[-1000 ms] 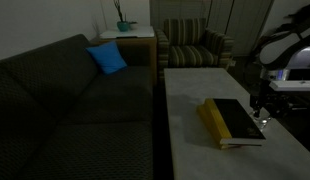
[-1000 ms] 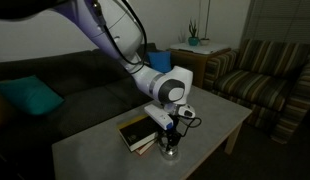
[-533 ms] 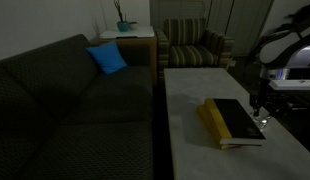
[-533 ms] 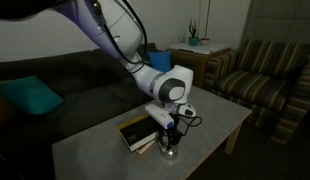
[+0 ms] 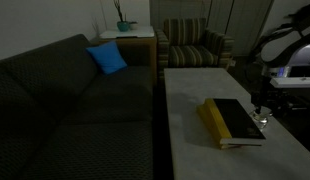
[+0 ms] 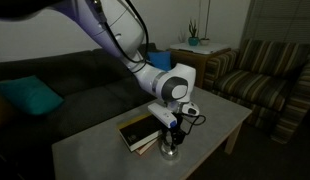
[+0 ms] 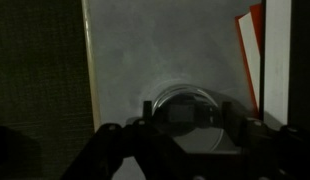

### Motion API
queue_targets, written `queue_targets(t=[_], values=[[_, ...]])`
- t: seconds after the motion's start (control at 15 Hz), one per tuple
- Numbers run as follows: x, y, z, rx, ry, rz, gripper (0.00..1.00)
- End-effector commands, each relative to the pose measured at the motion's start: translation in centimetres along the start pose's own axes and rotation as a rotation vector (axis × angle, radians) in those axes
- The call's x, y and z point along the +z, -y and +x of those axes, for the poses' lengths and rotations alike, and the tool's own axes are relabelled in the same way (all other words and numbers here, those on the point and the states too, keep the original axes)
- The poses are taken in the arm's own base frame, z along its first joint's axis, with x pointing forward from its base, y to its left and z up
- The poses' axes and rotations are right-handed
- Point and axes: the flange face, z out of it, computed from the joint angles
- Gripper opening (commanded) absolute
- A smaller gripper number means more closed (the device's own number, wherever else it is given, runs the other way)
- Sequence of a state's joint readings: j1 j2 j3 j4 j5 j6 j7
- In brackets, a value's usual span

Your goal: Put the silver lid on top of the silver tin

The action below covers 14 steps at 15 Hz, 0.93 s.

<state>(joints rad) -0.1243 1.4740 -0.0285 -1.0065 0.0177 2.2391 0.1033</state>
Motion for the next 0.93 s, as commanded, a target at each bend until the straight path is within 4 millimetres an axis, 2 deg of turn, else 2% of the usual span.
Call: queue_targets(t=[0.0,0.4,0.87], values=[[-0.6,-0.6,0.4,0.002,-0.009,-0.022,0.44],[-1.3,-0.3,0.2,-0.076,0.049,-0.057,0.44],[-0.7,-0.1,-0.6,-0.179,0.116,-0.079,0.44]])
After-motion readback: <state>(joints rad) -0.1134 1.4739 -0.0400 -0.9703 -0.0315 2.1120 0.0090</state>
